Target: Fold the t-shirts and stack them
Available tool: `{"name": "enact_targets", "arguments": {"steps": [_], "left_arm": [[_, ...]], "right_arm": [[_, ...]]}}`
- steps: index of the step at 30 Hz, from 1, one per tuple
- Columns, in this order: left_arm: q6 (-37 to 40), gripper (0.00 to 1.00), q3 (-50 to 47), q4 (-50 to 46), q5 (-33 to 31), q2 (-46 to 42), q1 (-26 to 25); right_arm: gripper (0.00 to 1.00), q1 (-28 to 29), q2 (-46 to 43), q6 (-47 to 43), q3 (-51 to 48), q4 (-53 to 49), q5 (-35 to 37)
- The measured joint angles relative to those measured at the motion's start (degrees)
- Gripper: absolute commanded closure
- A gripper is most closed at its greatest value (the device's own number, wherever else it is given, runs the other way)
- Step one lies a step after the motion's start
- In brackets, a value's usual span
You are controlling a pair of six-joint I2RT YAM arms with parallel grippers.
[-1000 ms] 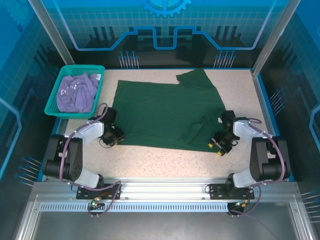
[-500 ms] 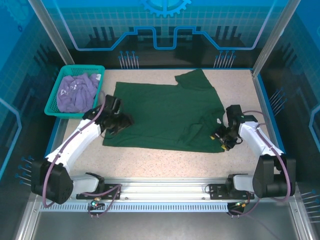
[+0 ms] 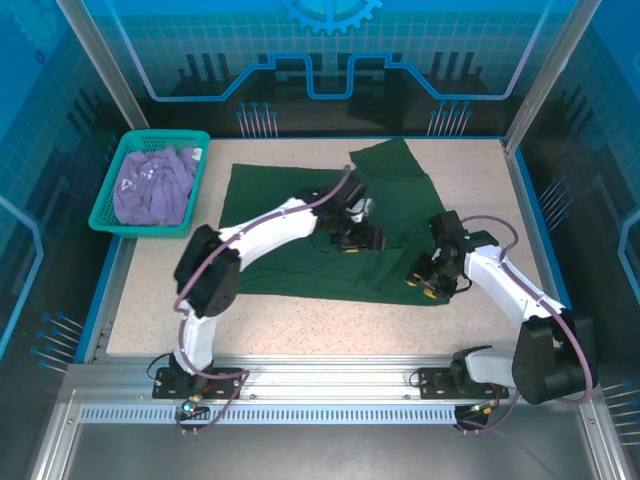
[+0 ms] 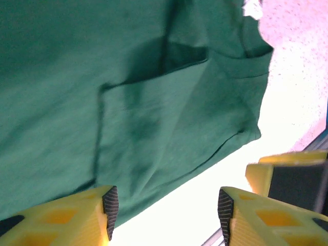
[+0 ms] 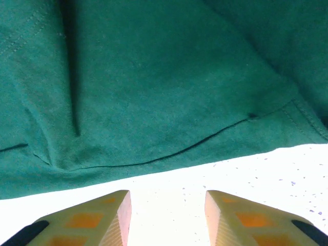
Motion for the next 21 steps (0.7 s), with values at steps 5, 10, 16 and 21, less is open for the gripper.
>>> {"name": "enact_targets", "arguments": {"steps": [5, 10, 16, 21], "left_arm": [[4.5, 0.56, 9.4, -1.8, 0.9, 9.2, -1.1], [8.4, 0.59, 11.6, -4.0, -1.7, 12.6, -0.9], [10.0, 0.63, 11.0, -4.5, -2.1, 12.9, -0.1], [10.4, 0.67, 12.9, -4.7, -2.0, 15.3, 0.1]], "right_arm": [[0.67, -0.8, 0.0, 2.2, 0.0, -1.1, 1.9], [0.71, -3.7, 0.0, 4.1, -1.3, -1.1, 2.5], [0.74, -6.2, 0.1, 4.3, -3.0, -0.9, 2.4], [0.75, -6.7, 4.3, 3.0, -2.3, 1.0, 2.3]]}}
